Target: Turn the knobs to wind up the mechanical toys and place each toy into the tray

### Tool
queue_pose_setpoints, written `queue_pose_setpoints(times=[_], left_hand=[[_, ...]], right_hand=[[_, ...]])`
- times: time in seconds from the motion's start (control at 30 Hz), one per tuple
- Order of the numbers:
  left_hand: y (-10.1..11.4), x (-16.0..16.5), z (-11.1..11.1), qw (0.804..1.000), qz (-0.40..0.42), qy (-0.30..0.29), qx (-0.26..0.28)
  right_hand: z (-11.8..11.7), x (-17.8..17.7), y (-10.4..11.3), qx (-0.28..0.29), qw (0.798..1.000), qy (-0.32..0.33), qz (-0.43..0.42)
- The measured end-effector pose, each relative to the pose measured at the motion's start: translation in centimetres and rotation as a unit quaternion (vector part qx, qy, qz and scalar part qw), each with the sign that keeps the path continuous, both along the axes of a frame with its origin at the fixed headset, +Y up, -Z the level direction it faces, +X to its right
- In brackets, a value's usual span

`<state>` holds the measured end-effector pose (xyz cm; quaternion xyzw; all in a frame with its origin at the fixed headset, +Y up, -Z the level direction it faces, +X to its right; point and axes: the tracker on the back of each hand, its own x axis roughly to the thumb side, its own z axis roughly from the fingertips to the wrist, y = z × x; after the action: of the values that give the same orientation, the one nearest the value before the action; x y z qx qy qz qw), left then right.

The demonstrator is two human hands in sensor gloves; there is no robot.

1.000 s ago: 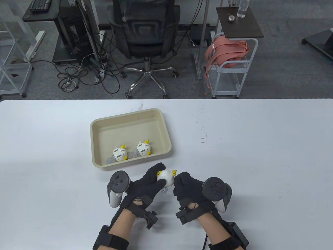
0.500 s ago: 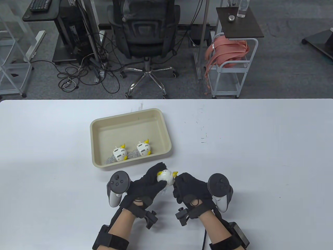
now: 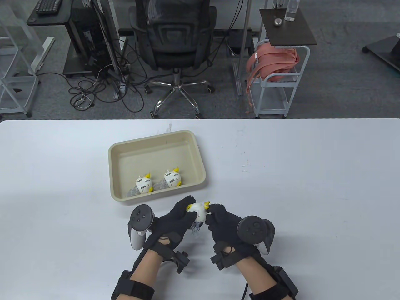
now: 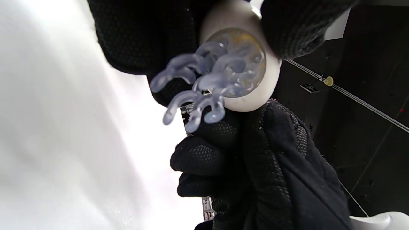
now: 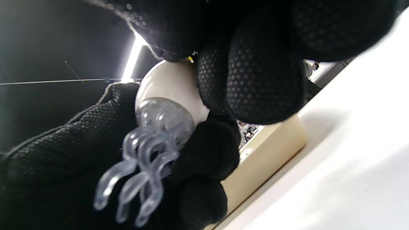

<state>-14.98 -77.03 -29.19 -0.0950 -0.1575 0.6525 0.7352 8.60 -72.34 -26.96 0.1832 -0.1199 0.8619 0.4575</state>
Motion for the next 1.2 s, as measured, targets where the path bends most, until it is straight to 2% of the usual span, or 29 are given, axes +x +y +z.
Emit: queue_pose_setpoints(times=[0.23, 0.37, 0.43, 0.53, 0.67, 0.9, 1.07, 1.2], left_hand=[[0.3, 0.4, 0.1, 0.999, -0.023, -0.007, 0.021], [0.7, 0.4, 0.1, 0.998, -0.039, -0.014, 0.039], [0.7, 0.4, 0.0, 0.998, -0.035, -0.022, 0.044], [0.8, 0.5, 0.1, 0.998, -0.039, -0.020, 0.051], [0.9, 0.4, 0.1, 0.997, -0.043, -0.015, 0.054], [0.7, 0.2, 0.0, 0.997, -0.054, 0.000, 0.048], [0.4, 0.0, 0.0, 0.998, -0.049, 0.018, 0.030], [0.1, -0.5, -0.1, 1.000, -0.017, 0.020, 0.008]], right_hand=[[-0.5, 0.7, -0.5, -0.037, 0.999, -0.020, -0.034], [-1.1, 1.3, -1.4, -0.112, 0.989, -0.020, -0.091], [-1.3, 1.6, -1.9, -0.163, 0.977, -0.009, -0.136], [-1.5, 1.8, -2.4, -0.186, 0.968, -0.004, -0.170], [-1.5, 1.8, -2.4, -0.179, 0.971, 0.001, -0.159], [-1.1, 1.5, -1.9, -0.127, 0.984, -0.024, -0.123], [-0.9, 0.9, -1.4, -0.097, 0.990, -0.004, -0.099], [-0.5, -0.1, -1.0, -0.075, 0.996, 0.017, -0.049]])
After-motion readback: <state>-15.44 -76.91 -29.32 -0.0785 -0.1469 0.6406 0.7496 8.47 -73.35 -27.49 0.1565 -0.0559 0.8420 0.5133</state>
